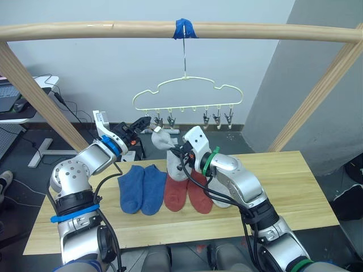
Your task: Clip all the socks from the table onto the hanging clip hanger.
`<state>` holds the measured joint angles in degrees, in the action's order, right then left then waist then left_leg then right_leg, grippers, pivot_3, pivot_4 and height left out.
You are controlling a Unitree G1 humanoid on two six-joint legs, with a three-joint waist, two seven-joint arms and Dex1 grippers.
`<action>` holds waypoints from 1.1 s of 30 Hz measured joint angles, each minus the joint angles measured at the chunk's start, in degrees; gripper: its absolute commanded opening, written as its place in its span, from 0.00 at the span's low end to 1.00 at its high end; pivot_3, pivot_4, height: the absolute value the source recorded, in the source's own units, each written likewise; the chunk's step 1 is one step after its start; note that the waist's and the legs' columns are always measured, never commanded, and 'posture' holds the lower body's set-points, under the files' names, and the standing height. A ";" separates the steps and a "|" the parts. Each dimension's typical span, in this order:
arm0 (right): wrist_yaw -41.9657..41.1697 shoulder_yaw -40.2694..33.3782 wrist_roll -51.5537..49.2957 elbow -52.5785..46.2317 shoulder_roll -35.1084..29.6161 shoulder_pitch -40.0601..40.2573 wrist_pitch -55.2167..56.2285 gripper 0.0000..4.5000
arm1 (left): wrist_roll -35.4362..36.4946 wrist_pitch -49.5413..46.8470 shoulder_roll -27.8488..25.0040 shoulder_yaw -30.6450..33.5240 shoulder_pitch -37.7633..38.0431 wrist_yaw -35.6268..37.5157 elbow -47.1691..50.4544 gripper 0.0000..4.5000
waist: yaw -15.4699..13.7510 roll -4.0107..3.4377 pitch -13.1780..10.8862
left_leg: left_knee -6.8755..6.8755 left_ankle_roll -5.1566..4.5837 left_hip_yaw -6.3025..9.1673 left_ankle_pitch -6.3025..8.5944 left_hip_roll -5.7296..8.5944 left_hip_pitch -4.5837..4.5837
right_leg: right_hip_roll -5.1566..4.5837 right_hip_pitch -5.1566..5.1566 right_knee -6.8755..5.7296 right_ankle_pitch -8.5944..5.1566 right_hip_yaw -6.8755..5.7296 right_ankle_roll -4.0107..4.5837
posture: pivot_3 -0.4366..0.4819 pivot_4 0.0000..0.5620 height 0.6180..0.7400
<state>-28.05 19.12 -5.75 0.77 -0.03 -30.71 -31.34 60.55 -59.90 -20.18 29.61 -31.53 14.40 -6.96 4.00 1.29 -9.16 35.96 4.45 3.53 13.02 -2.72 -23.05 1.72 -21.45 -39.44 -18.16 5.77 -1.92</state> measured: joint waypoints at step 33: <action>0.76 -10.18 -15.00 10.38 8.09 -1.92 -9.73 0.66 | -5.20 4.75 -7.91 -6.69 9.38 8.17 9.14 1.00 | -2.26 -0.02 -0.07 | -0.10 0.04 0.21 0.01 0.04 -0.21 | -0.10 -0.08 0.21 -0.02 -0.25 0.08 | 0.57 0.23 1.00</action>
<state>-27.29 8.94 -20.75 11.15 8.06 -32.63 -41.07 55.35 -55.15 -28.09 22.92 -22.14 22.57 2.19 1.74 1.27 -9.23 35.86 4.49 3.73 13.02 -2.68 -23.25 1.62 -21.53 -39.22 -18.19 5.53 -1.84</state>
